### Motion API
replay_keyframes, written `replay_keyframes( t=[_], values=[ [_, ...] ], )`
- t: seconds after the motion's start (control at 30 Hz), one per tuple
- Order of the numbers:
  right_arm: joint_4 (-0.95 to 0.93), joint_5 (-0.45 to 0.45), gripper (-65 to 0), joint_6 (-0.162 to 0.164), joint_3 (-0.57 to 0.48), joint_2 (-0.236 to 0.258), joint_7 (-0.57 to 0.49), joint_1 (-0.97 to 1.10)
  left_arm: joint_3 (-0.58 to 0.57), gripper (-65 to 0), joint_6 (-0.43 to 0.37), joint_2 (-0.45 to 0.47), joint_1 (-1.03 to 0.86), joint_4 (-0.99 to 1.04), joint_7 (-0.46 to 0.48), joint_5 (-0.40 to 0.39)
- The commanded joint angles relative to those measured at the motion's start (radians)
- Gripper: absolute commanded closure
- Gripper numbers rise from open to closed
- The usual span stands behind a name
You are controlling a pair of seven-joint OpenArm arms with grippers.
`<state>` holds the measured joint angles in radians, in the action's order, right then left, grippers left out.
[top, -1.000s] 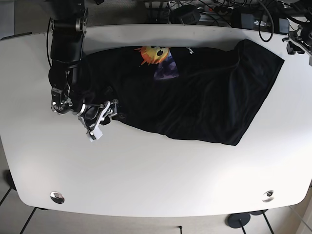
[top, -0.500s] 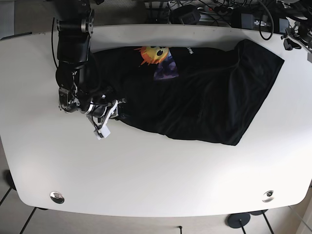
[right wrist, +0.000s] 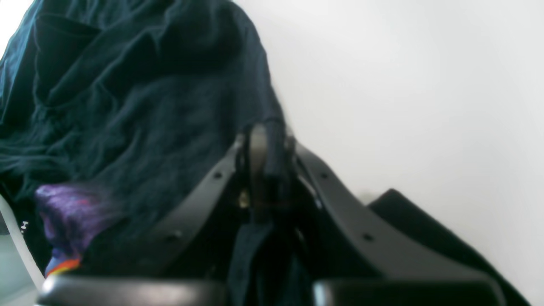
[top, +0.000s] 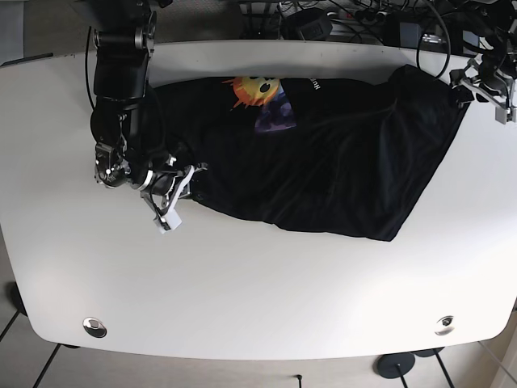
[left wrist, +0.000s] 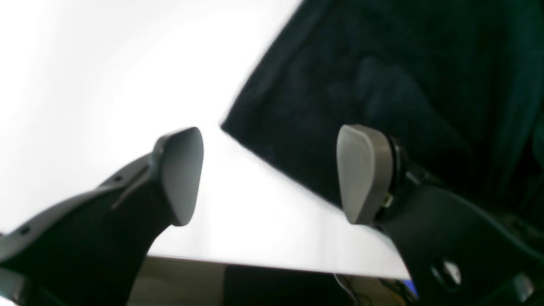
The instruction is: Fold the T-shirt properly
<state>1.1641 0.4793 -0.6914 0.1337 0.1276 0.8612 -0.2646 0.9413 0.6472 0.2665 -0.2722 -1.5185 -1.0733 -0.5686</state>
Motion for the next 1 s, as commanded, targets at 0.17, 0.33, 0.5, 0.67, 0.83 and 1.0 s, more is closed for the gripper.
replay_keyframes(
  t=[0.17,0.33,0.5,0.67,0.83,1.0],
  values=[
    [0.029,0.031,-1.9,-0.007,0.004,0.002,-0.018,-0.02,-0.035,-46.0,0.004,0.023,0.024,0.112,0.008,-0.009],
    [0.029,0.031,-1.9,-0.007,0.004,0.002,-0.018,-0.019,-0.044,-45.8,0.007,0.017,0.043,0.144,0.009,-0.015],
    [0.033,0.031,-1.9,-0.007,0.004,0.002,-0.018,-0.017,-0.133,-19.2,0.009,0.02,0.052,0.146,0.009,-0.006],
    [0.244,0.031,-1.9,-0.007,0.004,0.001,-0.015,0.063,-0.124,0.0,0.009,0.018,0.05,0.072,0.008,-0.015],
    [0.477,0.031,-1.9,0.02,0.004,0.01,-0.012,0.158,-0.066,0.0,0.009,0.0,0.054,-0.19,-0.066,-0.015],
    [0.658,0.031,-1.9,0.048,0.111,0.062,-0.009,0.21,-0.057,0.0,0.009,0.003,0.189,-0.383,-0.218,-0.017]
  ],
)
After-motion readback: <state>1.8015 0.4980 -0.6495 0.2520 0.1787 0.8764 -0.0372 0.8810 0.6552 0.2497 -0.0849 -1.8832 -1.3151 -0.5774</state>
